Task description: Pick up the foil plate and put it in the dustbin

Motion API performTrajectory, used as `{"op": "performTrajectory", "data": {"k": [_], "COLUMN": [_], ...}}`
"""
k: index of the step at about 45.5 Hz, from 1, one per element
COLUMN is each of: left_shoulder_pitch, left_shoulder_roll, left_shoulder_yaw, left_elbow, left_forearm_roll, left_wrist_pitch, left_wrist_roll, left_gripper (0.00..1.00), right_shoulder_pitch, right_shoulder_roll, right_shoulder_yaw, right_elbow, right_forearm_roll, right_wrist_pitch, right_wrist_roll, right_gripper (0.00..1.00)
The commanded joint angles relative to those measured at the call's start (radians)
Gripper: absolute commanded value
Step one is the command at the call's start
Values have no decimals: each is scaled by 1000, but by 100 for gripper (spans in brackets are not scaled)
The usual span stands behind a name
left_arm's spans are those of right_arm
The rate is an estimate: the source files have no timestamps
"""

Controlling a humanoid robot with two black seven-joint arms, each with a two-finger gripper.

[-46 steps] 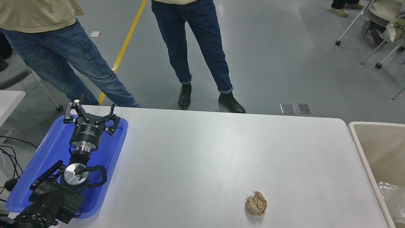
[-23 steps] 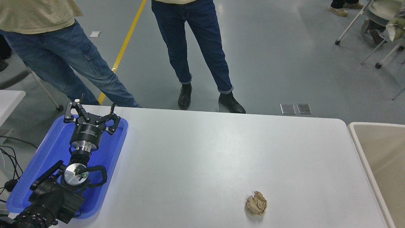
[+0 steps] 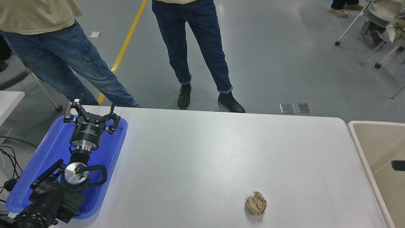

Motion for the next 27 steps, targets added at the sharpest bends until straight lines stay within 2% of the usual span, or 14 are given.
{"op": "performTrajectory", "data": {"k": [1, 8, 14, 21, 27], "left_shoulder_pitch": [1, 2, 2, 2, 4], "left_shoulder_roll": [0, 0, 0, 0, 0], "left_shoulder_yaw": [0, 0, 0, -1, -1], "left_elbow": [1, 1, 1, 1, 1], "left_forearm_roll": [-1, -1, -1, -1, -1], "left_wrist_pitch": [0, 0, 0, 0, 0], "left_wrist_roll": [-1, -2, -2, -2, -2], "left_gripper": [100, 100, 100, 100, 100], "right_shoulder_pitch": [433, 602, 705, 785, 825], "right_shoulder_roll": [73, 194, 290, 408, 510], "right_shoulder_yaw": [-306, -383, -369, -337, -326], "right_elbow": [266, 384, 456, 481, 501], "right_forearm_roll": [108, 215, 336, 520, 615], "right_wrist_pitch": [90, 134, 235, 335, 381], "right_wrist_roll": [1, 4, 3, 1, 1], "right_gripper": [100, 100, 100, 100, 100]}}
